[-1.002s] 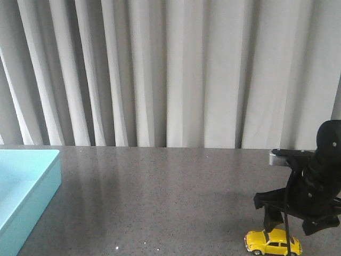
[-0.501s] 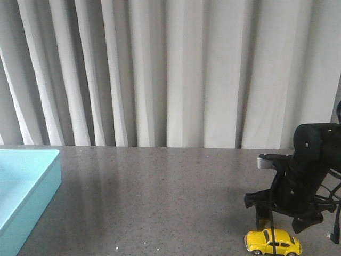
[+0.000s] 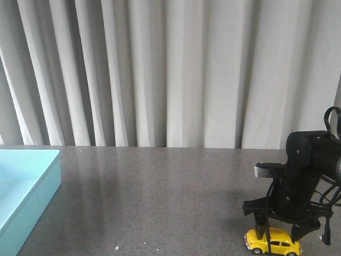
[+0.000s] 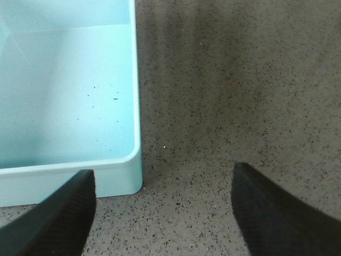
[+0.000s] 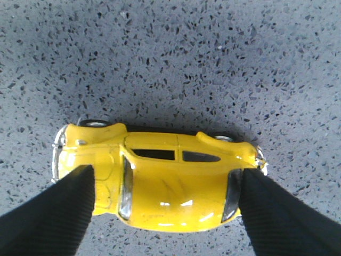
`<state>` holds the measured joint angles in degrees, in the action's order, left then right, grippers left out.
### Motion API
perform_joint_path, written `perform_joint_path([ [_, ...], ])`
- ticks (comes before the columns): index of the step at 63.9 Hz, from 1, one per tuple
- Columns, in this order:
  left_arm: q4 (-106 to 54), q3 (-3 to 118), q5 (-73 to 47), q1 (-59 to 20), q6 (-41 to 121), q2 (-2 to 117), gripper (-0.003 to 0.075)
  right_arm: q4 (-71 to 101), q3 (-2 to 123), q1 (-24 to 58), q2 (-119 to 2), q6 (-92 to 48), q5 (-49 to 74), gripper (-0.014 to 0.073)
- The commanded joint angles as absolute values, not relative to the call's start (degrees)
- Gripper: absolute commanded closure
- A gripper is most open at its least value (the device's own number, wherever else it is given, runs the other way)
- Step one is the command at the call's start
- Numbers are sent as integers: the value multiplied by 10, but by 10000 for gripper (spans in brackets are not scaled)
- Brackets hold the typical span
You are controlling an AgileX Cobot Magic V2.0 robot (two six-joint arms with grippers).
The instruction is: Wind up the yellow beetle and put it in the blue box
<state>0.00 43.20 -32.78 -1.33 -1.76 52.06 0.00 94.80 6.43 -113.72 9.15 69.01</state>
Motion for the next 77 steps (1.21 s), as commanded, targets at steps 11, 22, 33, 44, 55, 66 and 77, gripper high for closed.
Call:
perform_joint_path([
  [11,-3,450,-293,-13,-20,519,196,0,958,61,-1123,88,696,49],
  [22,-3,450,-293,-13,-20,519,196,-33,958,61,-1123,81,717,49],
  [33,-3,450,-293,-13,-20,519,196,-26,958,44,-1123,53,729,49],
  [44,-3,450,-293,-13,-20,519,196,-22,958,-4,-1123,23,738,49],
  [55,-3,450,-293,-13,-20,519,196,-76,957,-41,-1123,-8,738,50],
  [66,-3,450,-293,-13,-20,519,196,-105,957,-86,-1123,-20,738,50],
  [77,-3,450,-293,-13,-20,519,196,-81,957,-147,-1123,-62,738,50],
])
